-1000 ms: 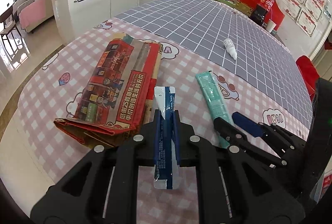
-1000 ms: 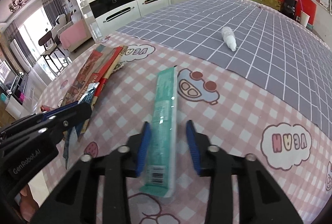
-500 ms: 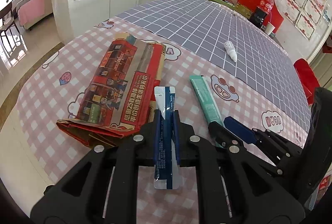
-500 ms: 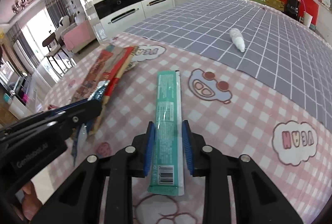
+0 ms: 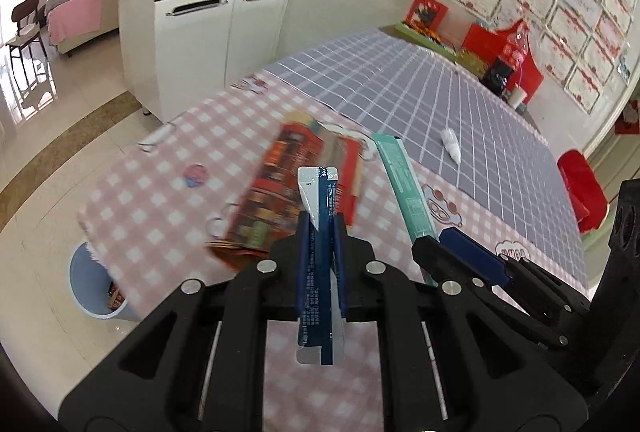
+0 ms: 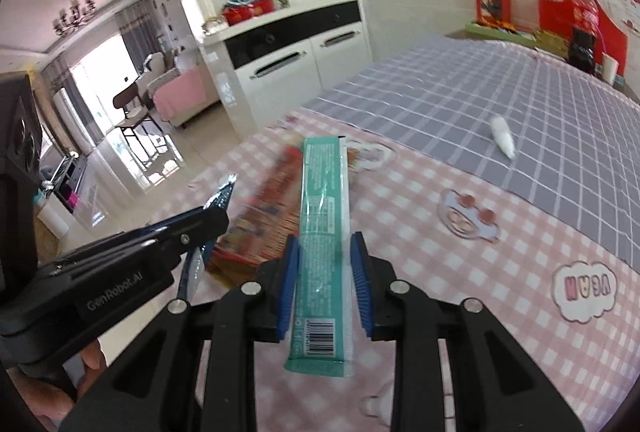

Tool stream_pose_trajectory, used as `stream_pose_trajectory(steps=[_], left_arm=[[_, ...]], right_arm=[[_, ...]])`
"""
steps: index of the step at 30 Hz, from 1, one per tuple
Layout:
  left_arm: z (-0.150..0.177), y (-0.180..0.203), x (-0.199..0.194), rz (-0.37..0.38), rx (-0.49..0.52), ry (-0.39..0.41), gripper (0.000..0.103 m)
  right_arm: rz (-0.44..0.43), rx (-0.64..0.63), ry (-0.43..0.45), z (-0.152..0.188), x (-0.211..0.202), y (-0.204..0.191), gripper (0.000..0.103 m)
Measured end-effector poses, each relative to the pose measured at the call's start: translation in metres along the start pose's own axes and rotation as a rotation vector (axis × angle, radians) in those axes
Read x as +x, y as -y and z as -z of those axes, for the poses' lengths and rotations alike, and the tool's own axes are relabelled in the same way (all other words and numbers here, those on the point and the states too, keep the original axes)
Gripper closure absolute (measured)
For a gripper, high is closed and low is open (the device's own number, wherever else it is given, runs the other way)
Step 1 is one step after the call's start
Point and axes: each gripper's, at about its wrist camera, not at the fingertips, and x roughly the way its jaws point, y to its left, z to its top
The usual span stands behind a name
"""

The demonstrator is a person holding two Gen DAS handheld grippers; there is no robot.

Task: Collect trash
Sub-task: 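Carry the teal tube and blue packet over the blue bin and open both tools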

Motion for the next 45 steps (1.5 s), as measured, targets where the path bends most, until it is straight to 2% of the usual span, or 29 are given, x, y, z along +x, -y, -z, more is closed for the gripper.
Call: stream_pose_trajectory(steps=[7, 13, 20, 27, 37, 39, 41, 45], left_arm=[[-0.007, -0.064, -0.035, -0.037, -0.069, 0.065, 0.091], [-0.009, -0.142, -0.06, -0.113, -0.162, 0.106, 0.091], [-0.001, -0.249, -0.075, -0.228, -0.294, 0.113, 0.091], [0.019, -0.338, -0.065, -0.309, -0.42, 0.072, 0.091], [0.036, -0.425, -0.041, -0.389, -0.526, 0.022, 0.091], [0.041, -0.44, -0.038, -0.404, -0.541, 0.016, 0.091], [0.044, -0.452, -0.033, -0.426, -0.554, 0.003, 0.091], [0.048, -0.465, -0.026, -0.439, -0.569, -0.013, 0.091]], right_arm=[[-0.091, -0.075, 0.019, -0.012, 0.012, -0.072, 0.077], [-0.188, -0.159, -0.007, -0.017, 0.041, -0.151, 0.077], [-0.299, -0.248, -0.088, -0.011, 0.095, -0.245, 0.077], [-0.376, -0.327, -0.206, 0.008, 0.161, -0.328, 0.077], [-0.422, -0.383, -0.305, 0.034, 0.239, -0.402, 0.076], [-0.43, -0.402, -0.285, 0.036, 0.247, -0.414, 0.073], [-0.402, -0.433, -0.271, 0.04, 0.26, -0.426, 0.063], [-0.395, -0.423, -0.294, 0.044, 0.278, -0.435, 0.056]])
